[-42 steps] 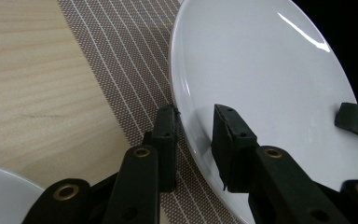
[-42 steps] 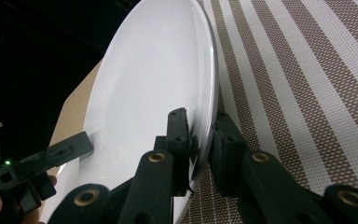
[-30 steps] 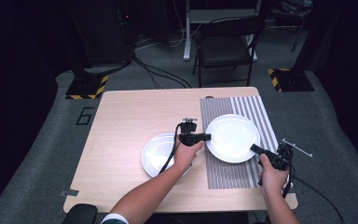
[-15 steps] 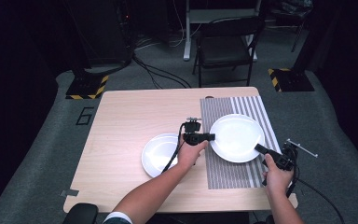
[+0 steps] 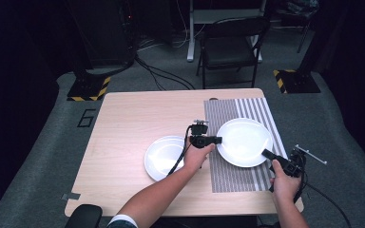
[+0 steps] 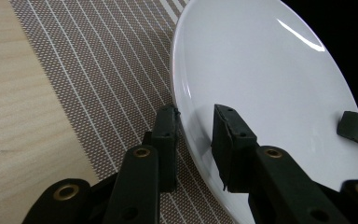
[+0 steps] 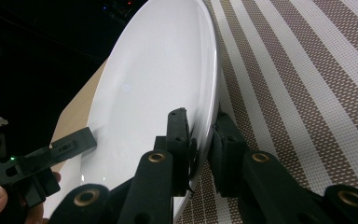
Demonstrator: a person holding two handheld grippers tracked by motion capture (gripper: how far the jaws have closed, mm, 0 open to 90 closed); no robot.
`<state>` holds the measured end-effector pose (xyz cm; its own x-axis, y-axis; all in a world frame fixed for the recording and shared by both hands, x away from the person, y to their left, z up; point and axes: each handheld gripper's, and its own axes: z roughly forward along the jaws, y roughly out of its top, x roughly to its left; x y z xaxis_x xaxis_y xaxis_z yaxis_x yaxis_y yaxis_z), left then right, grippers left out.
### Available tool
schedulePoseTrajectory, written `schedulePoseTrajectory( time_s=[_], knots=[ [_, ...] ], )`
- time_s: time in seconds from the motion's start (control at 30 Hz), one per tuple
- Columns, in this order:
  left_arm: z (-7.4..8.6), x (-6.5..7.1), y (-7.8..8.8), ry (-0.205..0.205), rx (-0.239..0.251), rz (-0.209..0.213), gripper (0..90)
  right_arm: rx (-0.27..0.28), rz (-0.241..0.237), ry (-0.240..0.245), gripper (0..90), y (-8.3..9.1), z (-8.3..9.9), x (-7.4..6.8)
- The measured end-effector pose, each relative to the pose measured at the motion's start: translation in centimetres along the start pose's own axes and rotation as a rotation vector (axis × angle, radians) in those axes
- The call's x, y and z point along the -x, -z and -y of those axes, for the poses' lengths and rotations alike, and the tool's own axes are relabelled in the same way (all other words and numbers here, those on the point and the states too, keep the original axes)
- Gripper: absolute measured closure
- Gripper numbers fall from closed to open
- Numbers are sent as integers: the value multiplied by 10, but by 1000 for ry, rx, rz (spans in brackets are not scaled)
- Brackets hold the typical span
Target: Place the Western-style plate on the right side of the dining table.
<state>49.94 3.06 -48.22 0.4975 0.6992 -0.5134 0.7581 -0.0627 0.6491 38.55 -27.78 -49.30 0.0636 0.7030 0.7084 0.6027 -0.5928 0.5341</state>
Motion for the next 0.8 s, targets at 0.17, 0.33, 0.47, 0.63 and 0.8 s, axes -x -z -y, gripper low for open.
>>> schedulePoseTrajectory(
  time_s=[0.17, 0.33, 0.47, 0.63, 0.8],
  knots=[
    [-2, -1, -4, 1, -6, 4, 712, 2, 3, -14, 793, -1, 0, 2],
    [-3, -1, -11, 8, -11, 13, 712, 4, 6, -22, 793, -1, 1, 7],
    [-4, -2, -13, -17, -18, 9, 712, 0, 11, -30, 793, -3, 0, 9],
    [-6, -6, -14, -10, -14, 5, 712, 2, 7, -36, 794, -7, -1, 8],
    [-10, -9, -15, 16, 1, 4, 712, -1, 6, -35, 793, -12, -3, 7]
  ],
)
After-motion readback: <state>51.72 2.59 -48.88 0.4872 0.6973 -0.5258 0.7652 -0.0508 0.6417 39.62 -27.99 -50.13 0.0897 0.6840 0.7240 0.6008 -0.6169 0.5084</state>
